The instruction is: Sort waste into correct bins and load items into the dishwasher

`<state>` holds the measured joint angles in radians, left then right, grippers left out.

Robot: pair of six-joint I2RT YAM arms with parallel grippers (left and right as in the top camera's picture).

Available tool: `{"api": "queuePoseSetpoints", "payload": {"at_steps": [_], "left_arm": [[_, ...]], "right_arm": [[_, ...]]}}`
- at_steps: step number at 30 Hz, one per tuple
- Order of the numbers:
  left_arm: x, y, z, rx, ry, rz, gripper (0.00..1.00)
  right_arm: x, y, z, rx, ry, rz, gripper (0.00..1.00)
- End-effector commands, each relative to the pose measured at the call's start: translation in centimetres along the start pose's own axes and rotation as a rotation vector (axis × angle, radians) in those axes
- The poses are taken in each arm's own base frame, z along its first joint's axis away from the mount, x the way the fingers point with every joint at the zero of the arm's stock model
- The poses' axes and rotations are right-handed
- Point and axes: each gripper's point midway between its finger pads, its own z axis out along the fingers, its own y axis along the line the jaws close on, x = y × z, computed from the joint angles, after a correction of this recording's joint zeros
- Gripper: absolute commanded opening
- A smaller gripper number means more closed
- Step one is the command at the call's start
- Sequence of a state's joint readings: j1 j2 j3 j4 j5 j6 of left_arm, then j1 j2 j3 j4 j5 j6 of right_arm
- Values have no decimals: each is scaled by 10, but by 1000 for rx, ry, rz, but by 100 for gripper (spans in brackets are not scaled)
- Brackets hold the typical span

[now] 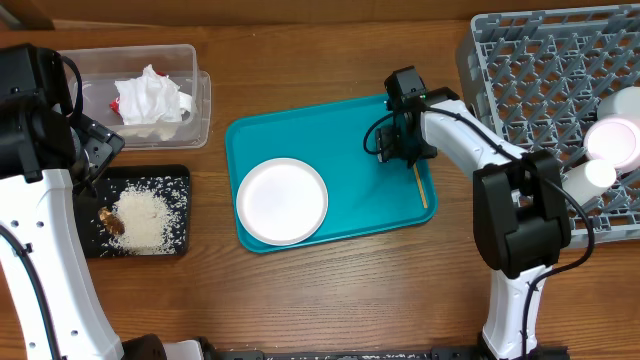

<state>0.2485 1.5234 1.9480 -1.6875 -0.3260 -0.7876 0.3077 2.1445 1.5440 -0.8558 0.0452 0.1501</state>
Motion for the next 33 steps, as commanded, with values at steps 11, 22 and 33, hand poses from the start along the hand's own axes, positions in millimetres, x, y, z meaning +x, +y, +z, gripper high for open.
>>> {"api": "queuePoseSetpoints", "payload": {"at_steps": [11, 22, 33], "left_arm": [[-1, 2, 1, -12, -7, -23, 100], [-1, 2, 1, -12, -7, -23, 100], [-1, 2, 1, -12, -7, -23, 100]], "right_arm": [[15, -4, 4, 21, 63, 32, 12], [-48, -16, -97, 20, -40, 29, 4], [-95, -126, -193, 107, -235, 105, 4]]}}
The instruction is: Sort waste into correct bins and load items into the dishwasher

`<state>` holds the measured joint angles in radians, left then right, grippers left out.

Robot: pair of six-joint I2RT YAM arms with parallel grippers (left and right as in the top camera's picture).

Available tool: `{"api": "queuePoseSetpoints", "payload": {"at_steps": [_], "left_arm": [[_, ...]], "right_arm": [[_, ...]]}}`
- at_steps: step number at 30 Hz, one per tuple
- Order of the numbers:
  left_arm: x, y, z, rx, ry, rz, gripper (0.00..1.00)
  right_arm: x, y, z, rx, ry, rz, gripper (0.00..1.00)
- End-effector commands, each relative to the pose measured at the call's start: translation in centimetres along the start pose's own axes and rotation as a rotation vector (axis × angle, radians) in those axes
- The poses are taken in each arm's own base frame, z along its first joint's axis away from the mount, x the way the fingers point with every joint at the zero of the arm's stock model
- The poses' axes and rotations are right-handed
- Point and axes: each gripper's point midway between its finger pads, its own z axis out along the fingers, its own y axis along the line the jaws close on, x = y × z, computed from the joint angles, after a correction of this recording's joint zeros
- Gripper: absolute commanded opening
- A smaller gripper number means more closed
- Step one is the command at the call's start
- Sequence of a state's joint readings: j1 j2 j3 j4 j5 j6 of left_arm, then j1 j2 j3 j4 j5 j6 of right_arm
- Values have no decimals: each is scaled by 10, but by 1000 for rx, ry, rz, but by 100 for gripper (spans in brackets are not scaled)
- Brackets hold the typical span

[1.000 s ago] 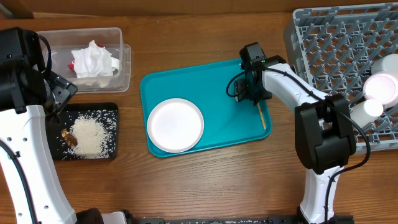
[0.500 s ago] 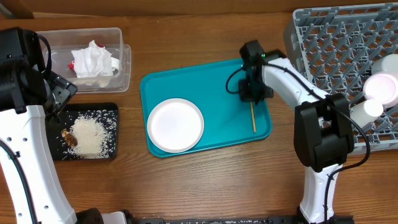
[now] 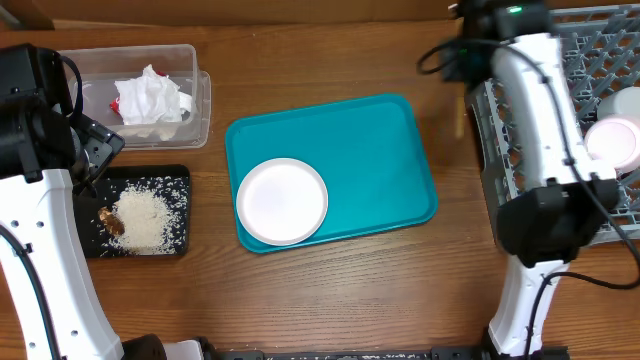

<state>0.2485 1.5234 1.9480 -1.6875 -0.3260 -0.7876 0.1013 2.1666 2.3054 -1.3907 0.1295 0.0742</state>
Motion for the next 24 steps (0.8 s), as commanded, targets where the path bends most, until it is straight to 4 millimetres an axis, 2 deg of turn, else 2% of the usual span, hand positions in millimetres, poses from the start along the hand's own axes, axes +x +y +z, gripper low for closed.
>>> {"api": "queuePoseSetpoints", "payload": {"at_steps": [1, 7, 9, 13, 18, 24], "left_arm": [[-1, 2, 1, -12, -7, -23, 100], [-1, 2, 1, -13, -6, -22, 100], [-1, 2, 1, -12, -7, -23, 100], [-1, 2, 1, -12, -7, -23, 100], [-1, 2, 1, -13, -6, -22, 100], [-1, 2, 1, -12, -7, -23, 100]], "right_arm": [[-8, -32, -6, -17, -25, -31, 4], [-18, -76, -2, -130, -63, 11, 4], [-20, -84, -3, -176, -78, 19, 4], [-20, -94, -5, -254, -99, 0, 4], [-20, -106, 7, -235, -98, -5, 4], [-7, -106, 43, -232, -35, 5, 8]]}}
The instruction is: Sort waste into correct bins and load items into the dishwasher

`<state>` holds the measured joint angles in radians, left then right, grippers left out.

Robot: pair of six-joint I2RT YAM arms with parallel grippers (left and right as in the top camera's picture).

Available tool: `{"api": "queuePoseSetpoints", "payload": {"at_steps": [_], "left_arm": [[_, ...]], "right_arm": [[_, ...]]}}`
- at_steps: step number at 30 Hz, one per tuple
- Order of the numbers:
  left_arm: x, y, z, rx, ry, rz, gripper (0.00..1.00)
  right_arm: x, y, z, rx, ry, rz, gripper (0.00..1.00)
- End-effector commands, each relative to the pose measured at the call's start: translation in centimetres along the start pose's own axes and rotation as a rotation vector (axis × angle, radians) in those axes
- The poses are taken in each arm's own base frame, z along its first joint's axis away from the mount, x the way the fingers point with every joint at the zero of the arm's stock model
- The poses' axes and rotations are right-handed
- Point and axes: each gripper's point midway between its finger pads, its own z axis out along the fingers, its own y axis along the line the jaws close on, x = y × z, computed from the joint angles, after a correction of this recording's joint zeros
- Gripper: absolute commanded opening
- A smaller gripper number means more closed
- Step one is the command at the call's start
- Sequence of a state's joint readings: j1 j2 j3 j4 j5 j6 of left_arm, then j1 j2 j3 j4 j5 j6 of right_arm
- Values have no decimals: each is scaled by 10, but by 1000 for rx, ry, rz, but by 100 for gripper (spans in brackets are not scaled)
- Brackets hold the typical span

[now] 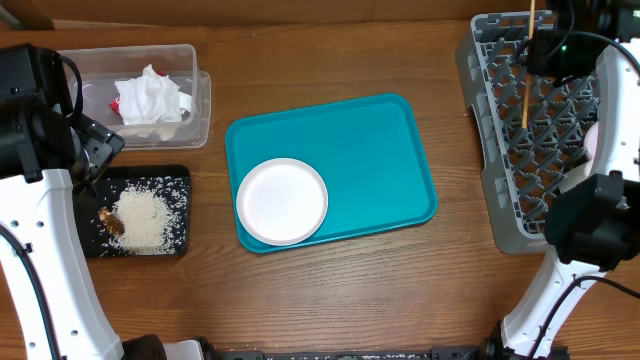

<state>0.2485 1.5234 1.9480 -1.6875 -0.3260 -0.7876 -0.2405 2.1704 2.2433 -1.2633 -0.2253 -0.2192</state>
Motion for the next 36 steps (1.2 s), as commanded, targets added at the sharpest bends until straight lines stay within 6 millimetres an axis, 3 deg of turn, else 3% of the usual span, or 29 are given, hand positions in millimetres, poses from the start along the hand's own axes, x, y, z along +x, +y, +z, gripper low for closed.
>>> {"api": "queuePoseSetpoints", "payload": {"at_steps": [1, 5, 9, 13, 16, 19, 20, 23, 29, 33, 36], "left_arm": [[-1, 2, 1, -12, -7, -23, 100], [-1, 2, 1, -12, -7, -23, 100], [-1, 2, 1, -12, -7, -23, 100], [-1, 2, 1, -12, -7, -22, 100], [-1, 2, 1, -13, -6, -22, 100], [-1, 2, 1, -13, -6, -22, 100], [-1, 2, 1, -12, -7, -22, 100], [-1, 2, 1, -12, -7, -22, 100], [-1, 2, 1, -13, -6, -22, 100], [-1, 2, 1, -12, -7, -22, 100], [-1, 2, 1, -12, -7, -22, 100]], "right_arm": [[15, -3, 27, -10, 60, -5, 8], [23, -6, 41, -14, 97, 6, 8], [24, -6, 43, -15, 100, 7, 9], [24, -5, 43, -18, 101, 9, 15], [25, -2, 43, -36, 103, 11, 27], [27, 3, 42, -61, 111, 15, 63], [27, 5, 42, -73, 111, 18, 68], [27, 13, 41, -115, 111, 58, 70], [25, 62, 21, -294, 102, 52, 70], [29, 109, 1, -409, 115, 10, 72], [44, 148, -4, -472, 180, -25, 75]]}}
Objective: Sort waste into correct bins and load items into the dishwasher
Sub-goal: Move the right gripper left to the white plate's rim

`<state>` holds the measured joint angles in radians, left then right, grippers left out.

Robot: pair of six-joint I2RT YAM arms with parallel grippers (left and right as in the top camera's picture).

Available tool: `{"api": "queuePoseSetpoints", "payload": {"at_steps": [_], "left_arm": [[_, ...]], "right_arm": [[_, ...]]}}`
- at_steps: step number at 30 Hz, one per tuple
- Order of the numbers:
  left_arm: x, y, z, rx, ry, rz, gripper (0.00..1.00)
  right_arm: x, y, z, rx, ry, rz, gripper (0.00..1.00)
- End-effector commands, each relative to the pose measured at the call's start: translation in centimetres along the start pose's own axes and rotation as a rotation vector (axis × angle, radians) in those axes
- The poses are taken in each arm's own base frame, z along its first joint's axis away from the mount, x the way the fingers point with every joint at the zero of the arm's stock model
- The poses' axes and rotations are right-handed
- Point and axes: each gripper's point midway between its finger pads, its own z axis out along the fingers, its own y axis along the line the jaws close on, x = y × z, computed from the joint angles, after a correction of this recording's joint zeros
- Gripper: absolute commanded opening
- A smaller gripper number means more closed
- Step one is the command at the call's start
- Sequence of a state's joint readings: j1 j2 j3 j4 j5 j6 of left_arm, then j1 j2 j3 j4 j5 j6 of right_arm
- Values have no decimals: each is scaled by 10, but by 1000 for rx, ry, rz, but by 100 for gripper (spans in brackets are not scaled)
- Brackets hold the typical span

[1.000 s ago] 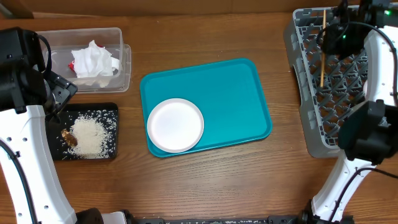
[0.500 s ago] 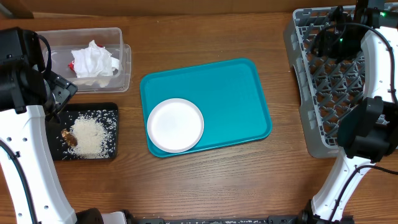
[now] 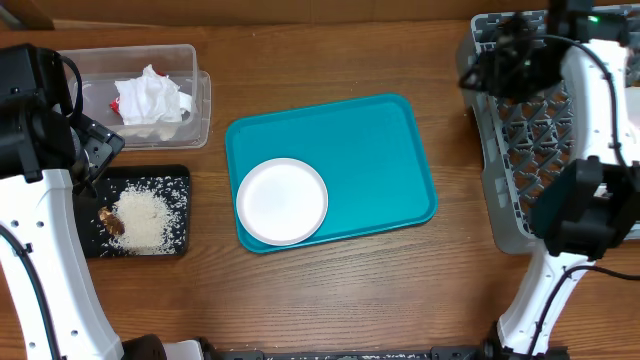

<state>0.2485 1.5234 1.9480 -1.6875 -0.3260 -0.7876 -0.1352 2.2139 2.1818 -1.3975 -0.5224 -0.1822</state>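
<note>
In the overhead view a white plate lies at the front left of the teal tray. The grey dishwasher rack stands at the right. My right gripper hovers over the rack's far left corner; its dark fingers blur against the grid and no chopstick shows in or near them. My left gripper hangs at the left edge, between the clear bin and the black tray, with nothing seen in it.
A clear plastic bin at the back left holds crumpled white tissue. In front of it a black tray carries rice and a brown scrap. The right arm hides much of the rack.
My right gripper has shifted left, from over the rack's middle to its far left corner. The wooden chopstick it held upright there is gone from view. The left arm has not moved.
My right gripper was down on the teal tray at a wooden chopstick. Then it was near the rack's left edge, the chopstick off the tray. Then it held the stick over the rack. Now the stick is out of sight.
</note>
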Motion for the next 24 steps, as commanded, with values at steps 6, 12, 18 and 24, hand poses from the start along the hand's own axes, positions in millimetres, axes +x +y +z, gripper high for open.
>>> {"api": "queuePoseSetpoints", "payload": {"at_steps": [6, 12, 18, 24], "left_arm": [[-1, 2, 1, -13, -6, -22, 100], [-1, 2, 1, -12, -7, -22, 100], [-1, 2, 1, -13, -6, -22, 100], [-1, 2, 1, -12, -7, -22, 100]], "right_arm": [[50, 122, 21, -149, 178, -147, 81], [106, 183, 59, -154, 361, -273, 100], [141, 191, 121, 108, 388, -173, 100], [168, 179, 177, 359, 277, -71, 87]]}}
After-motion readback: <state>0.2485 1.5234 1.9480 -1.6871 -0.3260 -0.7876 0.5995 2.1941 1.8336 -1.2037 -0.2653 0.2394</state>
